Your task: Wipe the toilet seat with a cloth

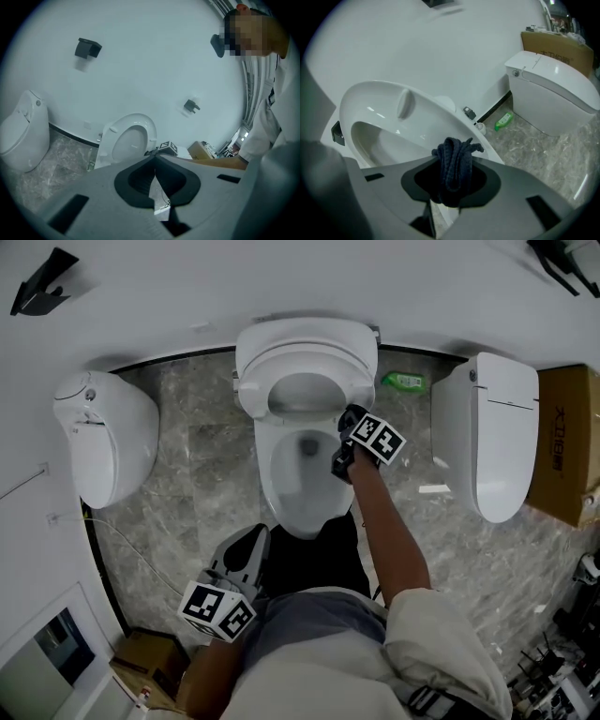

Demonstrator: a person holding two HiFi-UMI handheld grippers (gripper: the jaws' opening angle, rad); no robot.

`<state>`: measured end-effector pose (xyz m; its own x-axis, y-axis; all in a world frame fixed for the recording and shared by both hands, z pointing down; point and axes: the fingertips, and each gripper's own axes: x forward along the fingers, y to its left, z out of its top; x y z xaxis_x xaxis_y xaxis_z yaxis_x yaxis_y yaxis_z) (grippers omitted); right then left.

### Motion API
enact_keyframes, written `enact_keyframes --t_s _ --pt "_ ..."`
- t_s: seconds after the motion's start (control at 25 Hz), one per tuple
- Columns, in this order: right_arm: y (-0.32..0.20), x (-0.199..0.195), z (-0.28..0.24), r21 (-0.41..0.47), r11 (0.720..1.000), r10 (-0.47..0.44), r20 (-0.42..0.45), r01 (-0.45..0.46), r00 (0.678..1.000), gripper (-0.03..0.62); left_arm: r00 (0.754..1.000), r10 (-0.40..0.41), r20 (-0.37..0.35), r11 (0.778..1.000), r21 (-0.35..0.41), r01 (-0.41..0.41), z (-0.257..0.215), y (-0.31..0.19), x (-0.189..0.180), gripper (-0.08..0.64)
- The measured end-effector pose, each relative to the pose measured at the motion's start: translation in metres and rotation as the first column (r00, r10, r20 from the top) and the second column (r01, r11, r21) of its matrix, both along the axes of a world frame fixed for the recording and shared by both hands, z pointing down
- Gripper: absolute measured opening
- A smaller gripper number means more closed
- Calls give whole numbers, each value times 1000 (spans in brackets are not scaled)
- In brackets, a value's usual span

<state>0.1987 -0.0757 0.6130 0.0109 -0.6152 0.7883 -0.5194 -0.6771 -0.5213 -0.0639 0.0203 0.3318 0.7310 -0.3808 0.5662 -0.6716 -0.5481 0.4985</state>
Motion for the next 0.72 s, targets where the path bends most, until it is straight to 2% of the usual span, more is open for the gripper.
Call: enact_keyframes --t_s 0.24,0.72 --pt "-12 3 -32 46 999 -22 -34 24 999 94 999 -9 -36 1000 20 10 -11 -2 1 9" --pt "-32 -4 -92 128 991 -31 -49 37 998 94 996 -34 -78 998 55 38 -27 -6 -10 9"
